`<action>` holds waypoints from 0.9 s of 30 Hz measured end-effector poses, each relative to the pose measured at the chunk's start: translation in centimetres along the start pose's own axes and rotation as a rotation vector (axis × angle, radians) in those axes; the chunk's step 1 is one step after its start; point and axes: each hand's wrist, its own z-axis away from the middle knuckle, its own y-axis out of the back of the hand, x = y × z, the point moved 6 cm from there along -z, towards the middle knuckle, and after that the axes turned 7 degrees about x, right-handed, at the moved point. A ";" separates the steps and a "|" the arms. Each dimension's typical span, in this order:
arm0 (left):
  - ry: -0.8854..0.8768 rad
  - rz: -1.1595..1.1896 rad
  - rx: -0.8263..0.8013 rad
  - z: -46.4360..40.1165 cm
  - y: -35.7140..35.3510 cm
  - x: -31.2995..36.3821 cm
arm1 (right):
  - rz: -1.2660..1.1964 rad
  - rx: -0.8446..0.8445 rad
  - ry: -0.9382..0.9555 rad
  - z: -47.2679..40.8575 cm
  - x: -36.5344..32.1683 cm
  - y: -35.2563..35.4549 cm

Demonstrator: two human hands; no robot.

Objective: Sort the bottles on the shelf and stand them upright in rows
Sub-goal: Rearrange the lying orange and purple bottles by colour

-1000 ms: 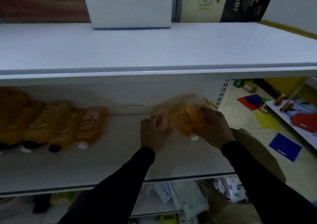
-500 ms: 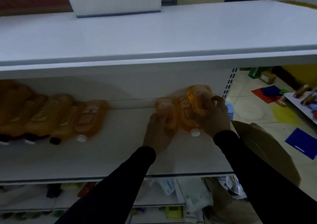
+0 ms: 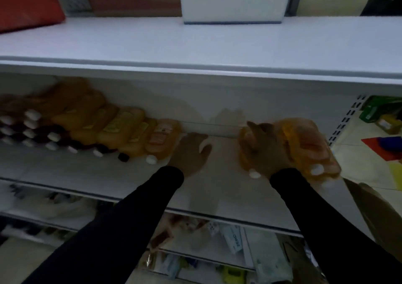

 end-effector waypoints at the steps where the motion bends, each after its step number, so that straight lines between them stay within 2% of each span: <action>1: -0.008 -0.030 0.042 0.1 2.0 -1.4 | -0.012 -0.019 0.055 0.0 -2.0 -1.3; 4: -0.049 -0.133 0.116 0.6 7.6 -5.6 | -0.062 -0.170 0.113 0.4 -7.1 -6.1; 6: -0.014 -0.178 0.125 0.8 10.6 -9.0 | -0.105 -0.244 0.112 0.5 -9.7 -9.0; 10: 0.138 -0.200 0.187 0.8 16.0 -16.8 | -0.162 -0.308 0.047 -0.5 -14.8 -14.1; 12: 0.073 -0.286 0.224 0.4 18.4 -19.6 | -0.174 -0.342 0.008 -1.3 -17.1 -16.4; 14: 0.026 -0.364 0.304 -0.1 21.0 -21.6 | -0.139 -0.351 -0.024 -2.3 -18.8 -18.4; 17: 0.014 -0.477 0.428 -1.6 24.6 -24.3 | 0.038 -0.336 -0.010 -2.8 -20.0 -20.7; 20: 0.158 -0.577 0.392 -3.0 26.8 -27.2 | 0.245 -0.335 0.060 -2.2 -19.8 -21.6; 23: 0.167 -0.467 0.351 -4.3 27.2 -28.3 | 0.270 -0.317 0.155 -1.9 -19.8 -20.6; 25: 0.295 -0.396 0.315 -4.8 27.2 -29.8 | 0.170 -0.305 0.035 -1.8 -19.2 -19.2; 27: 0.420 -0.391 0.161 -4.7 26.1 -31.8 | 0.122 -0.303 -0.086 -1.5 -18.2 -18.3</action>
